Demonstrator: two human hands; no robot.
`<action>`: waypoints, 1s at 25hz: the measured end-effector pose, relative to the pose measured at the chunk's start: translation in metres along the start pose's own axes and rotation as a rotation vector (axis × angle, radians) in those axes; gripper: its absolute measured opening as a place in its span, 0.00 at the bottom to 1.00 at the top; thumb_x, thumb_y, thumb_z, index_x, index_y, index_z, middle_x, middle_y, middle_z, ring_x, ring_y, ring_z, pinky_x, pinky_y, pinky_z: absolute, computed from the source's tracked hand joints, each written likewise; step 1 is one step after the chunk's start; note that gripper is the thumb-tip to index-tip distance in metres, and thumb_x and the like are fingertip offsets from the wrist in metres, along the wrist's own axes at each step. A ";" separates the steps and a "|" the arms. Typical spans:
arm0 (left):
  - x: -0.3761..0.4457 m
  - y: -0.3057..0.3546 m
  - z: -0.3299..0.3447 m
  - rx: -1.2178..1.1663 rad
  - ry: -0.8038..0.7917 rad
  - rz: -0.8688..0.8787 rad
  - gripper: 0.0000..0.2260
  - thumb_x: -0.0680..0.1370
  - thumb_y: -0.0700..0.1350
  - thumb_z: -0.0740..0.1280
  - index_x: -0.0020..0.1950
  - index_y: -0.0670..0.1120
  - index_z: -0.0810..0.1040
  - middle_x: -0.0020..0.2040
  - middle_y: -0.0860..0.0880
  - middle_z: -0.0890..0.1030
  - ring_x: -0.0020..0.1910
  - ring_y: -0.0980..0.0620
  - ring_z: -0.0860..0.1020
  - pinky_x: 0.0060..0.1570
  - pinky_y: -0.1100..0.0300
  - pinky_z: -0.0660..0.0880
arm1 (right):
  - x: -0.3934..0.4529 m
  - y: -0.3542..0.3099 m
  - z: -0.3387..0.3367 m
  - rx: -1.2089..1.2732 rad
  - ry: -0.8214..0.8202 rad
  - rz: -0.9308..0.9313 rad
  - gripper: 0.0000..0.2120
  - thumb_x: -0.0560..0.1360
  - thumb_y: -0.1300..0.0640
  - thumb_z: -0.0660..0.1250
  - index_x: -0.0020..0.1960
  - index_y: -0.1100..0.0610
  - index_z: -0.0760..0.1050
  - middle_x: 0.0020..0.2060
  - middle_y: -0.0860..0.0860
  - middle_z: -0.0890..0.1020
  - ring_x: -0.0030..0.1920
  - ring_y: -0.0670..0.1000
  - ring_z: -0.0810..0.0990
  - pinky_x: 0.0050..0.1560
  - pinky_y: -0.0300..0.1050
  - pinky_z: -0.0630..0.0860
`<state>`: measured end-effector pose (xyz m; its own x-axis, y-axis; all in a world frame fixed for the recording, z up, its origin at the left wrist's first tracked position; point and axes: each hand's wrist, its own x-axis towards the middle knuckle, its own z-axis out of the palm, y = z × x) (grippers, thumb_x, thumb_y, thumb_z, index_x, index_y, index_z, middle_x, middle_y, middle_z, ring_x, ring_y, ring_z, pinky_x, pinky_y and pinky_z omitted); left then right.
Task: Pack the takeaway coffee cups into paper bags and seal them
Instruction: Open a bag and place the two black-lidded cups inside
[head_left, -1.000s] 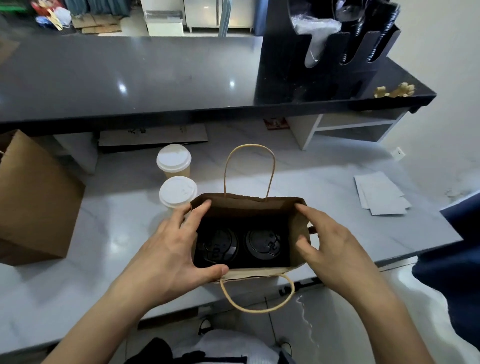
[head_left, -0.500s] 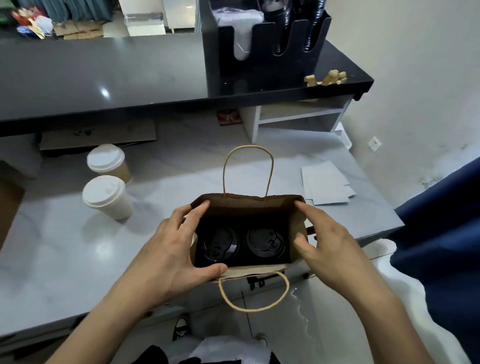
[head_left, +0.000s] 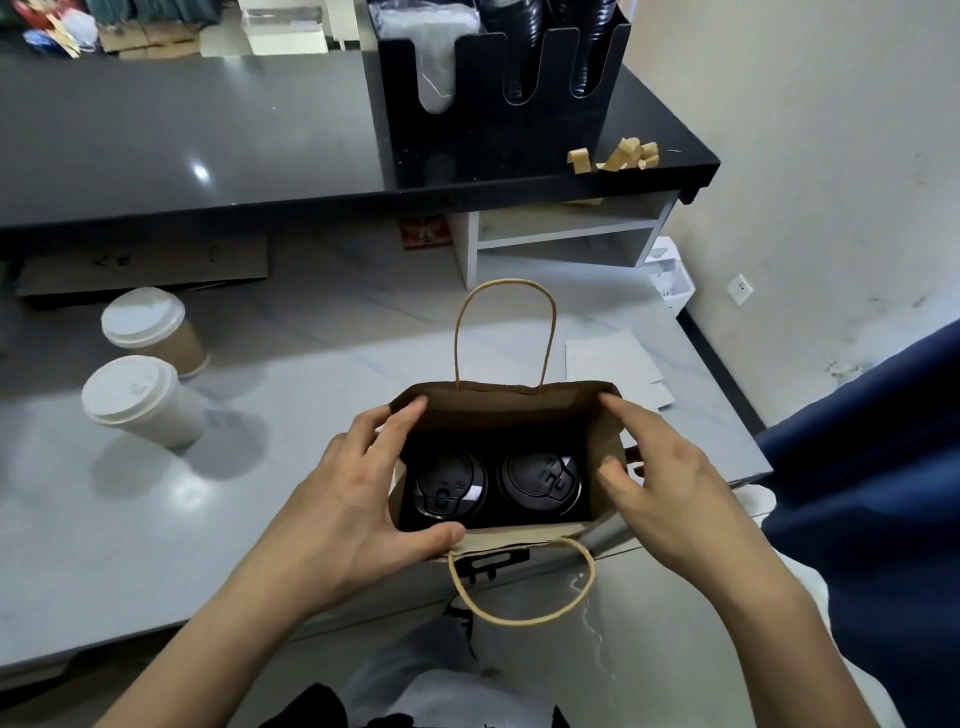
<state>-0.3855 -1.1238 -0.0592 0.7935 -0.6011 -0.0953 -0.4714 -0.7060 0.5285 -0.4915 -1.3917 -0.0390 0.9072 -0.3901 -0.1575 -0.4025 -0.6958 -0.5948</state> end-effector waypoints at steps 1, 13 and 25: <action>0.007 -0.001 0.000 -0.011 0.001 -0.003 0.51 0.63 0.75 0.66 0.80 0.65 0.46 0.75 0.59 0.58 0.72 0.55 0.63 0.66 0.54 0.71 | 0.007 0.000 -0.002 -0.006 -0.002 0.000 0.27 0.80 0.52 0.61 0.78 0.41 0.62 0.68 0.39 0.72 0.56 0.43 0.75 0.57 0.43 0.72; 0.090 -0.019 -0.021 -0.057 0.002 0.026 0.50 0.66 0.70 0.73 0.80 0.65 0.46 0.73 0.63 0.57 0.71 0.59 0.62 0.60 0.60 0.68 | 0.091 -0.017 -0.010 -0.002 0.010 0.038 0.26 0.81 0.52 0.59 0.78 0.41 0.62 0.64 0.41 0.74 0.55 0.44 0.76 0.56 0.44 0.72; 0.138 -0.020 -0.025 -0.104 0.062 -0.043 0.50 0.66 0.69 0.73 0.79 0.67 0.45 0.74 0.65 0.55 0.73 0.59 0.59 0.66 0.57 0.69 | 0.164 -0.011 -0.023 -0.024 -0.046 -0.035 0.26 0.80 0.52 0.59 0.77 0.40 0.62 0.65 0.37 0.73 0.53 0.42 0.77 0.58 0.46 0.75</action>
<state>-0.2569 -1.1835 -0.0618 0.8359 -0.5445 -0.0693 -0.3962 -0.6859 0.6103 -0.3412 -1.4611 -0.0402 0.9251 -0.3376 -0.1739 -0.3731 -0.7229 -0.5816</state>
